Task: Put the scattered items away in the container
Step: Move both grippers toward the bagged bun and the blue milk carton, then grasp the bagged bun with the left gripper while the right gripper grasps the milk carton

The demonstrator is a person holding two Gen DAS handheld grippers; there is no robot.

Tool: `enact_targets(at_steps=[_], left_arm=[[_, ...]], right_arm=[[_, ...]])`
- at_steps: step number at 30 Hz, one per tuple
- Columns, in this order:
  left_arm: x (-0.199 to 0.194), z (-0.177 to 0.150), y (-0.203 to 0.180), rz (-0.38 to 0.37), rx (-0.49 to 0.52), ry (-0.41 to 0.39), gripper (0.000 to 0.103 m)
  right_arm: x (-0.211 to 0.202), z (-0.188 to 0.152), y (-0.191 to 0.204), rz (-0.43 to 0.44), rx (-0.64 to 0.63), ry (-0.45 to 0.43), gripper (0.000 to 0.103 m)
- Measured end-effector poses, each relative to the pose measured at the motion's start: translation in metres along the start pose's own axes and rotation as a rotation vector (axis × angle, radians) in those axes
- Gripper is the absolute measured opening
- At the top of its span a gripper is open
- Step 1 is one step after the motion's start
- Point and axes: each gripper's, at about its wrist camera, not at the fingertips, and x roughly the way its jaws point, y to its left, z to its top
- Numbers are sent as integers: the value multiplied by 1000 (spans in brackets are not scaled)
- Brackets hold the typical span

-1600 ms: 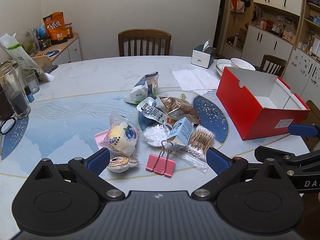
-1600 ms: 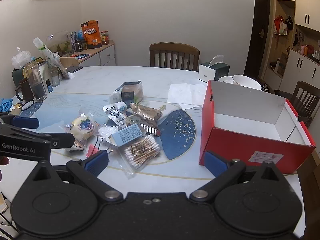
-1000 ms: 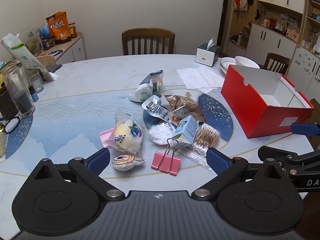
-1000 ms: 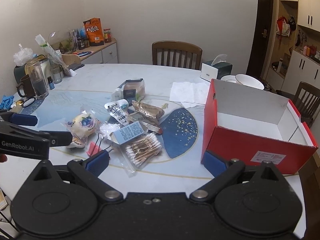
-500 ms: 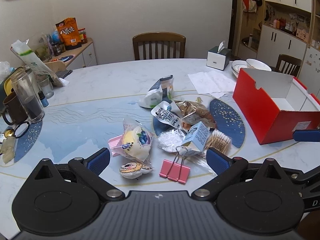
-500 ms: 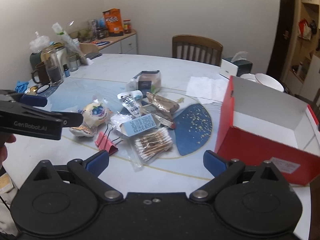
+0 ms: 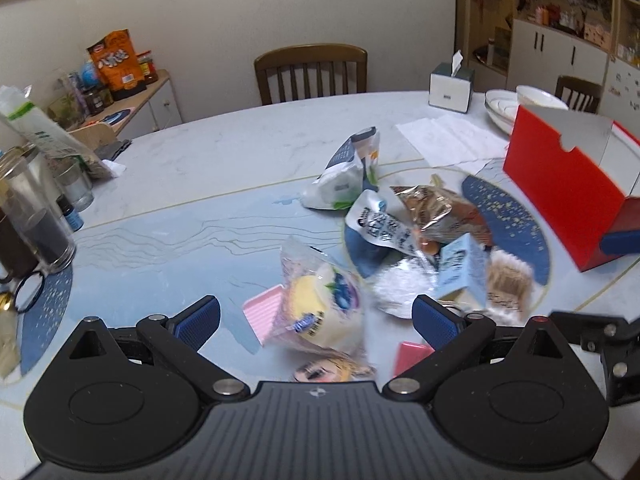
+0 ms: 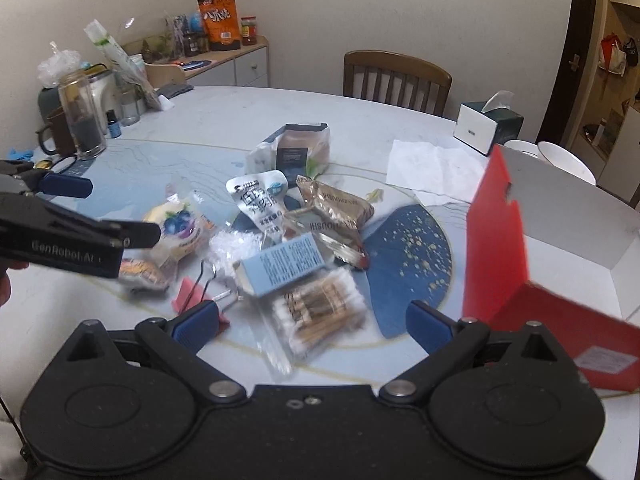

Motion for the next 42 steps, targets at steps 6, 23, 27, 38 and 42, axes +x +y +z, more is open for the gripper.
enact_targets(at_steps=[6, 23, 27, 38, 42], left_arm=[[29, 9, 13, -47, 53, 10, 102], [65, 7, 26, -198, 76, 94, 73], [66, 6, 26, -230, 72, 100, 58], [67, 8, 32, -261, 47, 107, 47], [66, 10, 35, -276, 35, 107, 45]], right_arm=[[37, 22, 9, 11, 2, 45, 87], [85, 42, 17, -21, 87, 151, 75], [89, 43, 23, -16, 93, 177, 72], [90, 47, 32, 1, 107, 203, 41], [85, 50, 34, -9, 105, 189, 18]])
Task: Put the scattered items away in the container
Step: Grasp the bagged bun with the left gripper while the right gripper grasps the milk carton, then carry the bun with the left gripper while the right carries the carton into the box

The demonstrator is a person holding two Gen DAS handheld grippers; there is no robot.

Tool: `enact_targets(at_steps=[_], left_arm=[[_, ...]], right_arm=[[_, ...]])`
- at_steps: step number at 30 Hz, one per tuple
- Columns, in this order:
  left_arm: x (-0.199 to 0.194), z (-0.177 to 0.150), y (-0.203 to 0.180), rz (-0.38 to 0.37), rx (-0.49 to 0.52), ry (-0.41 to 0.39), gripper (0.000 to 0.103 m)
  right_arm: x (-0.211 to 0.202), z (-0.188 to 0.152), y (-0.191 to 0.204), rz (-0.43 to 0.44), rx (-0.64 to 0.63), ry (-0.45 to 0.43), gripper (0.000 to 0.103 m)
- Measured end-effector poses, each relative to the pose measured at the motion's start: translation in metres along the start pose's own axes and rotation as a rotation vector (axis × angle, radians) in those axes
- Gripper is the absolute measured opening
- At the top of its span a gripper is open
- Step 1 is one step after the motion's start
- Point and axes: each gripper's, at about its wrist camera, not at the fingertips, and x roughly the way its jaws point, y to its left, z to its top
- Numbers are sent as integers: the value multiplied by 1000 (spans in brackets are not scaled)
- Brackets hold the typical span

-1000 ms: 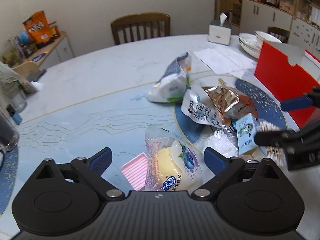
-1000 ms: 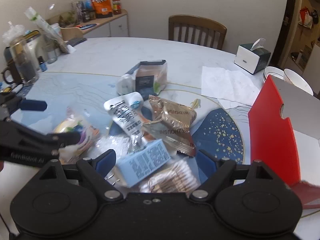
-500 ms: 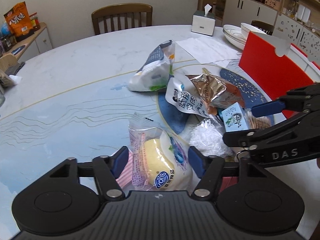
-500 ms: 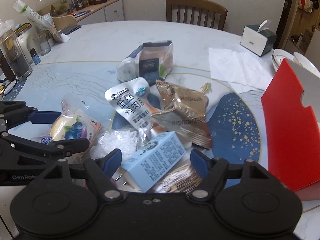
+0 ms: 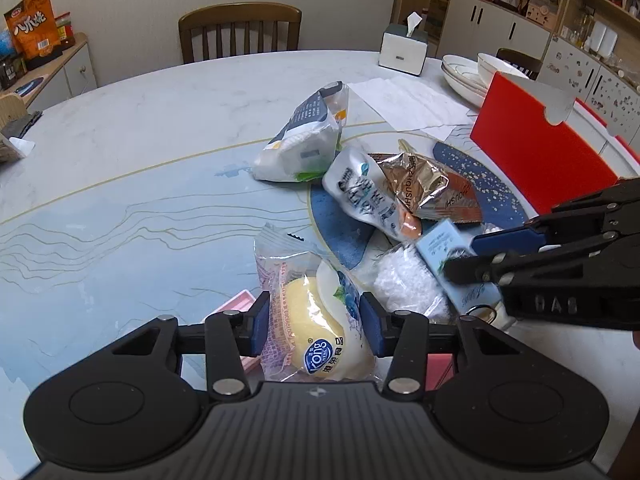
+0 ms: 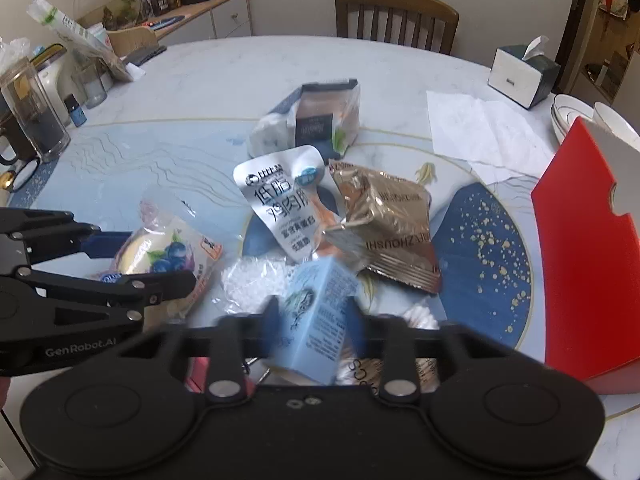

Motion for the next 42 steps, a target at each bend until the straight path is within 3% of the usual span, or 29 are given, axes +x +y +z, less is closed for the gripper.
enact_targets(at_steps=[2, 6, 8, 10, 13, 18, 26, 42], left_arm=[[-2, 1, 1, -7, -5, -4, 44], [-8, 3, 1, -27, -9, -16, 43], [-10, 2, 1, -32, -14, -24, 43], [-9, 2, 3, -30, -21, -21, 43], [-10, 1, 5, -21, -25, -20, 43], [-12, -1, 10, -16, -43, -17, 43], [-15, 0, 7, -30, -50, -20, 43], [-44, 20, -36, -64, -63, -55, 43]], right_arm=[[-4, 2, 0, -5, 0, -8, 9], [-6, 4, 1, -14, -13, -2, 8], [-5, 3, 4, -32, -23, 4, 27], [-1, 2, 5, -44, -22, 10, 33], [3, 1, 3, -67, -11, 17, 65], [13, 0, 0, -40, 11, 48, 59], [9, 0, -4, 13, 61, 47, 38], [-65, 2, -31, 67, 80, -63, 36]])
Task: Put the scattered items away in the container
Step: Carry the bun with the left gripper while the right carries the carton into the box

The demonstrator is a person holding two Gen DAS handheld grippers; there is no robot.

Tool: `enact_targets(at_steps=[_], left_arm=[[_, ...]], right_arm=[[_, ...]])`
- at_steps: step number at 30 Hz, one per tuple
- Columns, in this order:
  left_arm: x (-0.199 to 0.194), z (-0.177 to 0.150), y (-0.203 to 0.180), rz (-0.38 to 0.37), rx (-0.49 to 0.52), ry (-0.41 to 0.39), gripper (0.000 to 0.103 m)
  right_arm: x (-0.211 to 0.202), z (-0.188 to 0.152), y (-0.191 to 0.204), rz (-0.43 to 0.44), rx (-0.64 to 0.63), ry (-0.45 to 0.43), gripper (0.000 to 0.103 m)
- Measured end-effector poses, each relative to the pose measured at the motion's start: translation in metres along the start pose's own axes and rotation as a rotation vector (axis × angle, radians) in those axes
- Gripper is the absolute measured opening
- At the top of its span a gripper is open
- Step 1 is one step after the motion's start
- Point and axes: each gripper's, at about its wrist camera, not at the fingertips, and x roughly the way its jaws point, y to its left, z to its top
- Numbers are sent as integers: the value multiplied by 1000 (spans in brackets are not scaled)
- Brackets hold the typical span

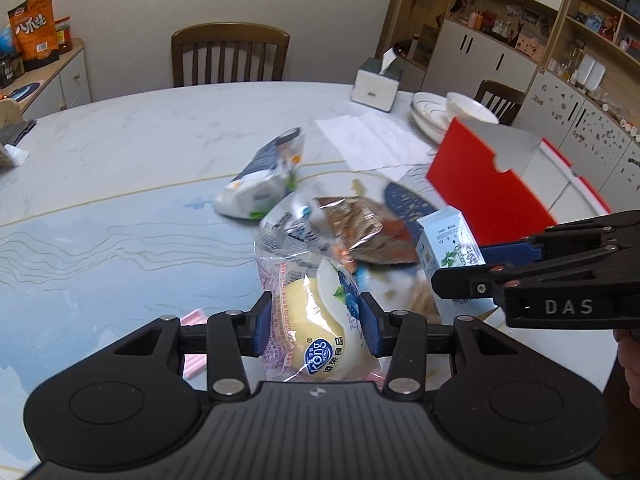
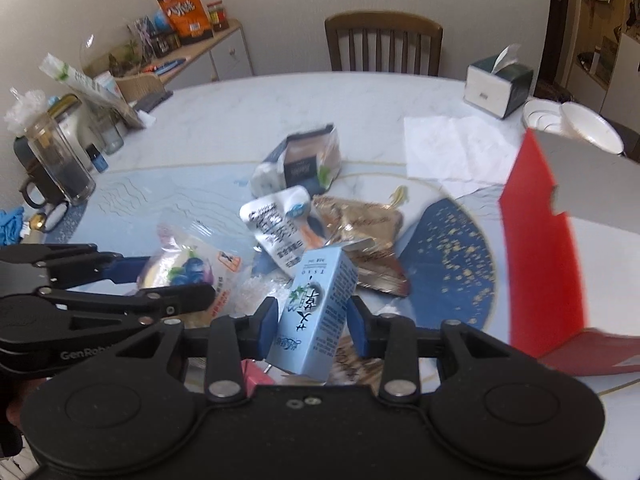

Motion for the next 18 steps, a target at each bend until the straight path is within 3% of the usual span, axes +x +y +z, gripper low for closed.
enact_targets(at_steps=[10, 18], left_arm=[[-4, 30, -71, -40, 29, -36, 43], [13, 56, -138, -77, 84, -62, 43]], right_arm=[[-55, 10, -61, 5, 8, -65, 36], [-75, 11, -128, -28, 25, -103, 36]])
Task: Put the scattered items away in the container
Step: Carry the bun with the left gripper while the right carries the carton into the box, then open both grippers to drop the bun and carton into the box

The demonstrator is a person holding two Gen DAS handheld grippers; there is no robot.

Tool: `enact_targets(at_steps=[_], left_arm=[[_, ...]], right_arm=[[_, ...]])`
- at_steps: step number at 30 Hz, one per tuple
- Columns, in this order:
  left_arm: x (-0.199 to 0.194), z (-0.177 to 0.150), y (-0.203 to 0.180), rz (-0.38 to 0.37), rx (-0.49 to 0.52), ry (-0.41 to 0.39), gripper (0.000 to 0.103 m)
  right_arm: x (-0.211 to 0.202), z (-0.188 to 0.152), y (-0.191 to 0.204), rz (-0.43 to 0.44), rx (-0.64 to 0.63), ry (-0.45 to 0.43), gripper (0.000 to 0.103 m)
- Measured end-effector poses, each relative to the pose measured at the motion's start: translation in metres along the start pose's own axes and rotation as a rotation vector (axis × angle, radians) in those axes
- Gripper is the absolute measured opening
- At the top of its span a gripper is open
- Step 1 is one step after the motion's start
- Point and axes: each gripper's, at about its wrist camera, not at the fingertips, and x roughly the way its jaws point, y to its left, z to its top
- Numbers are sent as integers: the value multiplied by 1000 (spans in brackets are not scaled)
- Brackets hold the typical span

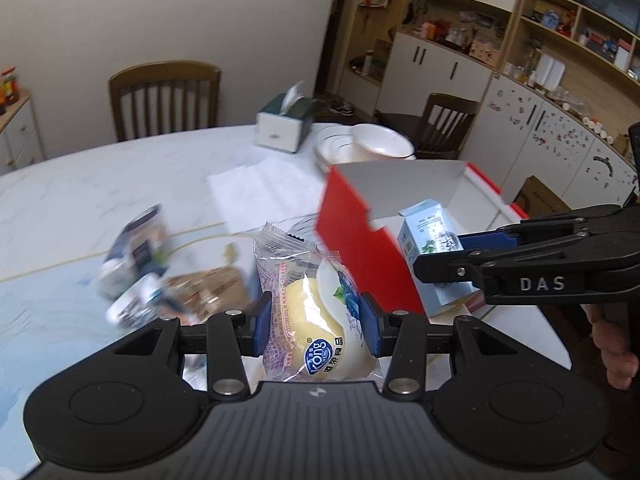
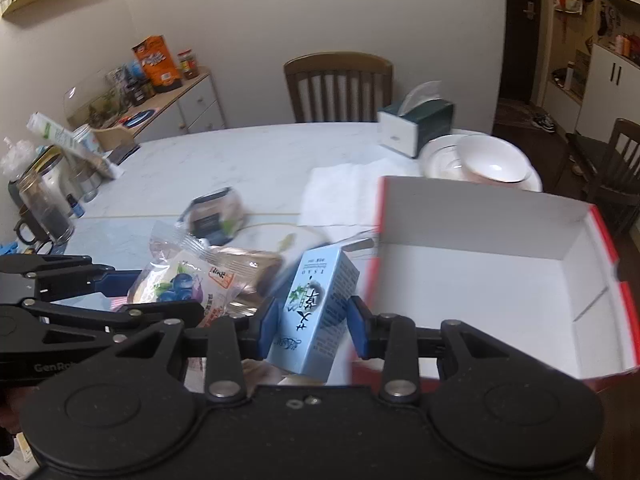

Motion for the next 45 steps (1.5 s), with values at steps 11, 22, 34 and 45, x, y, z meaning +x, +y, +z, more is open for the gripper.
enact_targets(at_steps=[11, 22, 34, 45], left_arm=[[46, 36, -69, -39, 68, -4, 43], [129, 67, -125, -83, 144, 66, 43], [220, 66, -137, -73, 172, 301, 43], [249, 63, -129, -64, 135, 447, 44]], right_arm=[[-12, -3, -90, -67, 53, -27, 36], [9, -14, -164, -151, 77, 19, 36], [60, -28, -194, -160, 57, 161, 36], [80, -35, -202, -154, 57, 241, 37]])
